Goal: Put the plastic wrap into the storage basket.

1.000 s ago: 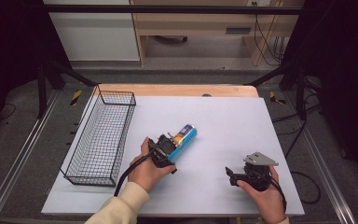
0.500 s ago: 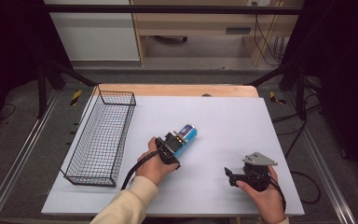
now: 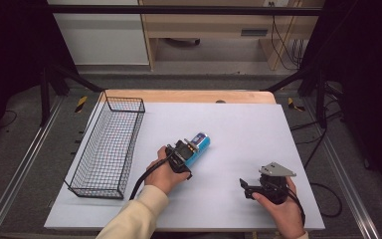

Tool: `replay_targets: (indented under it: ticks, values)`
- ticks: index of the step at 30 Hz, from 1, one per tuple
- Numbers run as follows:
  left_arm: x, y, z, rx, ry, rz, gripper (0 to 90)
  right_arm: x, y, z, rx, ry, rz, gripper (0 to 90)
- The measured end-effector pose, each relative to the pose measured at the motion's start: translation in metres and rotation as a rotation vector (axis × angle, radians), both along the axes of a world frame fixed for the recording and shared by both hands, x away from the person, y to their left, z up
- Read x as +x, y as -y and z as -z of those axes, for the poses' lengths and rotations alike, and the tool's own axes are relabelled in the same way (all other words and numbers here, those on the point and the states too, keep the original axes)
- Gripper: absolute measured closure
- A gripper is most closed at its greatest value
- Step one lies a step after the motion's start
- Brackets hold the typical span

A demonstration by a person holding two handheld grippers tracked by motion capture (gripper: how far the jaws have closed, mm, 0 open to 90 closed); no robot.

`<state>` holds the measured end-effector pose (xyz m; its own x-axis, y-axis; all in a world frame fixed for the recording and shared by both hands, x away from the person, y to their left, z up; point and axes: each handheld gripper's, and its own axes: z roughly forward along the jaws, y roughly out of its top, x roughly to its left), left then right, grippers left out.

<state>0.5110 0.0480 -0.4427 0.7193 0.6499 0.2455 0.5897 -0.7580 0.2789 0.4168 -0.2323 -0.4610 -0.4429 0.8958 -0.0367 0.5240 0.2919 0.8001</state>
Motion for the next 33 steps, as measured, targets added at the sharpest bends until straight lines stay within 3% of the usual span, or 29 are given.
replay_targets:
  ticks: [7,10,27,31,33]
  values:
    - [0.0005,-0.0008,0.0015,-0.01,-0.01,0.005,28.8,0.0001,0.0003,-0.0001,0.001,-0.004,-0.001,9.5]
    - [0.0009,-0.0026,0.0019,-0.035,-0.025,-0.001,29.1,0.0003,0.0003,0.0003,0.002,-0.007,0.0,9.5]
    - [0.0024,-0.0052,-0.0001,-0.049,-0.029,-0.02,30.4,0.0004,-0.001,0.0012,0.002,-0.016,-0.004,9.8]
    - [-0.0006,-0.006,-0.0015,-0.023,-0.019,-0.004,30.9,0.0008,-0.0004,0.0015,-0.001,-0.013,-0.006,9.8]
    - [-0.0016,-0.0086,-0.0047,-0.039,-0.024,-0.005,31.0,0.0011,0.0,0.0019,-0.004,-0.012,-0.009,9.9]
